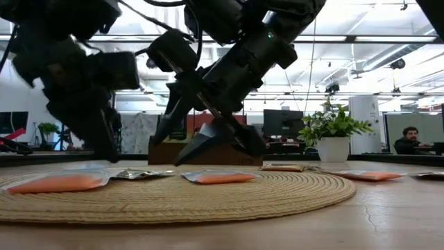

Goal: Pick & Place Tea
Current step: Put the green tea bag into the left section of the wooden organizer

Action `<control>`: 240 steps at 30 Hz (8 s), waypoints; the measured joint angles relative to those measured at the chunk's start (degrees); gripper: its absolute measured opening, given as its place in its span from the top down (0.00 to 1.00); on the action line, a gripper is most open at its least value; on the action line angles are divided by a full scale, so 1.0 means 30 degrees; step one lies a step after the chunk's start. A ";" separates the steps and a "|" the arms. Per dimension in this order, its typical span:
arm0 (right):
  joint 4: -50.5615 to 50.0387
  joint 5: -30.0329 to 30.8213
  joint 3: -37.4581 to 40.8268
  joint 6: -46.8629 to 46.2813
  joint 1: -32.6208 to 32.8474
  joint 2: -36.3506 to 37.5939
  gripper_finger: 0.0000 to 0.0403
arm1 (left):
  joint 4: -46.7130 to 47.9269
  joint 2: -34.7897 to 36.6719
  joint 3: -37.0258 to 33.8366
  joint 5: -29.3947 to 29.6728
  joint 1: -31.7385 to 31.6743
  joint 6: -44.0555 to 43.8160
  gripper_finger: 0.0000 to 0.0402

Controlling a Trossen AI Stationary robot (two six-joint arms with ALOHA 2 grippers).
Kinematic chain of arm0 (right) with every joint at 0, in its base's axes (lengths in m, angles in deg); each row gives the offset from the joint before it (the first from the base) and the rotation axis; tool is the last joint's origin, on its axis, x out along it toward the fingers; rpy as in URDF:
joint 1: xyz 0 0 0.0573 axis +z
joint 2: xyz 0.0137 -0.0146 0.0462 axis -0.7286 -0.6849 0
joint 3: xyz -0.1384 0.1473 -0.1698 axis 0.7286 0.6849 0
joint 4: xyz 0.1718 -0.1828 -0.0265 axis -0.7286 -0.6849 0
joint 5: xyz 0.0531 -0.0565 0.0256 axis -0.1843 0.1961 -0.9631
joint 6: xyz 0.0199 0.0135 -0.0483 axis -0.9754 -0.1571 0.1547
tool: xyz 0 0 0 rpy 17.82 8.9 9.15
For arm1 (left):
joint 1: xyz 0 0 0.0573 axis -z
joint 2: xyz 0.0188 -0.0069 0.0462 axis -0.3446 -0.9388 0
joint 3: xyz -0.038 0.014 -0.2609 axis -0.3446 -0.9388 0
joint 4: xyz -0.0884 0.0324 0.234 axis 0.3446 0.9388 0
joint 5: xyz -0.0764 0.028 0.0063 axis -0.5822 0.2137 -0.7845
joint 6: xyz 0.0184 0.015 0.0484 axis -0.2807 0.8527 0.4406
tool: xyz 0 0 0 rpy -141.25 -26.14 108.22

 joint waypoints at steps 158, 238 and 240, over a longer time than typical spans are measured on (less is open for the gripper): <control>-1.9806 0.5408 -1.8331 2.9965 -0.2909 -0.3796 0.98 | -0.1228 0.8616 -0.2304 0.9394 -0.2310 0.3118 0.72; -1.7125 0.0760 -1.4339 2.6702 -0.4403 -0.1659 0.59 | 0.1712 1.2843 -0.1477 1.1119 -0.2266 0.1268 1.00; -1.6250 0.0298 -1.3250 2.6666 -0.4361 -0.1348 0.60 | 0.1946 1.3153 -0.1477 1.1214 -0.2266 0.0823 1.00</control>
